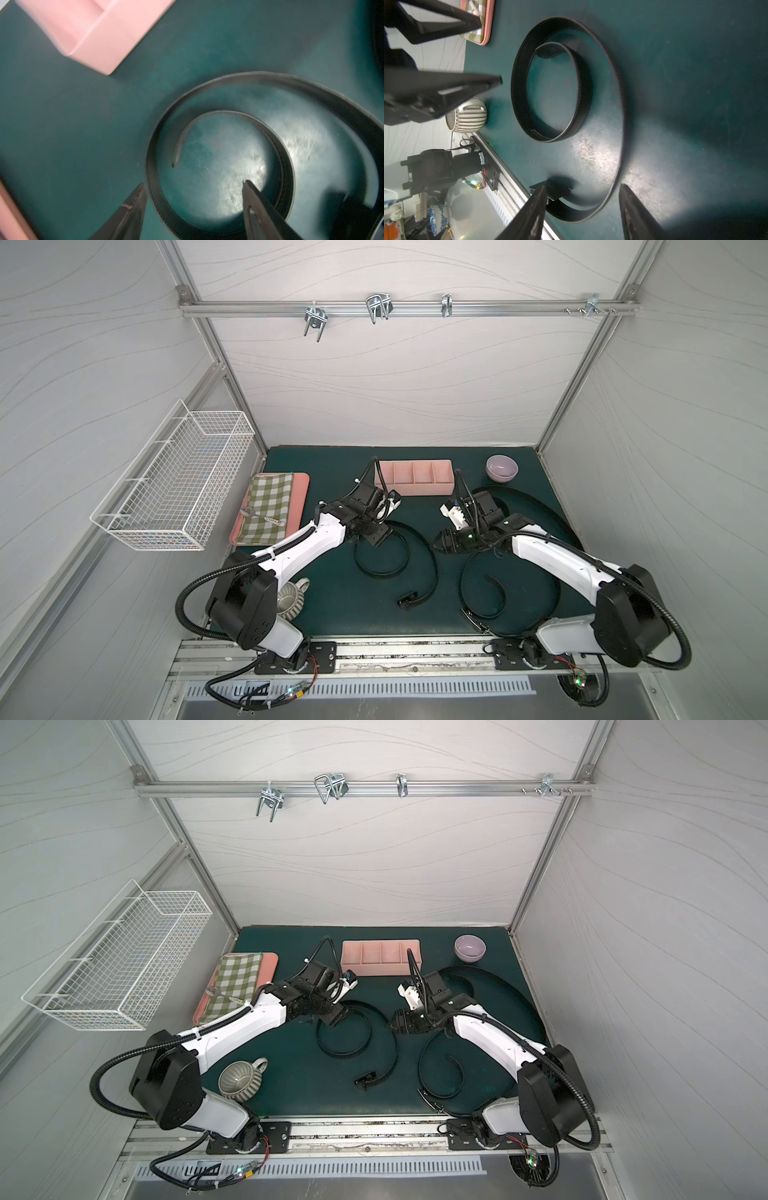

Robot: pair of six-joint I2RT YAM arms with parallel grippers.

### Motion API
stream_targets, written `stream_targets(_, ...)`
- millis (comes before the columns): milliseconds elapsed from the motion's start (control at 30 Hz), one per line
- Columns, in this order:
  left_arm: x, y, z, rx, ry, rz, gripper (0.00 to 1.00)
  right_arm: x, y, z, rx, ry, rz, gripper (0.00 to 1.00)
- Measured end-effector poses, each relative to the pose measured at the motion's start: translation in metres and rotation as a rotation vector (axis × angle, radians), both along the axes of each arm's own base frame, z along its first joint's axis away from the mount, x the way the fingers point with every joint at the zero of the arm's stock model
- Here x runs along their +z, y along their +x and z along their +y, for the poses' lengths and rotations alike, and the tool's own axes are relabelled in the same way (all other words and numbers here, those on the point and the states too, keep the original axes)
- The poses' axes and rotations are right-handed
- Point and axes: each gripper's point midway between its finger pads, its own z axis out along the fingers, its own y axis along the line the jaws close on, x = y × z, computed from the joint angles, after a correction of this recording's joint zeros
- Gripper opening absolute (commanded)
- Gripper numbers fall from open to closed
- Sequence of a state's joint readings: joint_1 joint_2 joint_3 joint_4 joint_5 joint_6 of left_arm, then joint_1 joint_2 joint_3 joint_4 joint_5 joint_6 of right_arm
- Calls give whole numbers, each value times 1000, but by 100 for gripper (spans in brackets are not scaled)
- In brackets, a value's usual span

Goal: Place the belts into the storage roll
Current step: Roll the belt at the center of the board.

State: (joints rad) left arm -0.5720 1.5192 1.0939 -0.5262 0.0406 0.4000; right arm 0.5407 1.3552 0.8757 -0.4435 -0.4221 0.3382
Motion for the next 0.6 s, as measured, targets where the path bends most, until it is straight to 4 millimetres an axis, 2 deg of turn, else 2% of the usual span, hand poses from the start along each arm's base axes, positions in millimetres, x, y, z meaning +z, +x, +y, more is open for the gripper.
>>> stream_targets(100,-5,-7,-8,-225,49,-44,70,-5,0,-16,-37,2,21,59)
stream_targets(233,-21,-14,-11,-408,104,-69,64,-5,0,-30,-69,17,31,59)
stream_targets(400,-40,-5,-22,-549,138,-113,63,-7,-4,-36,-83,45,50,60)
stream_targets(600,-58,7,-31,-632,161,-157,60,-7,-9,-41,-96,76,71,60)
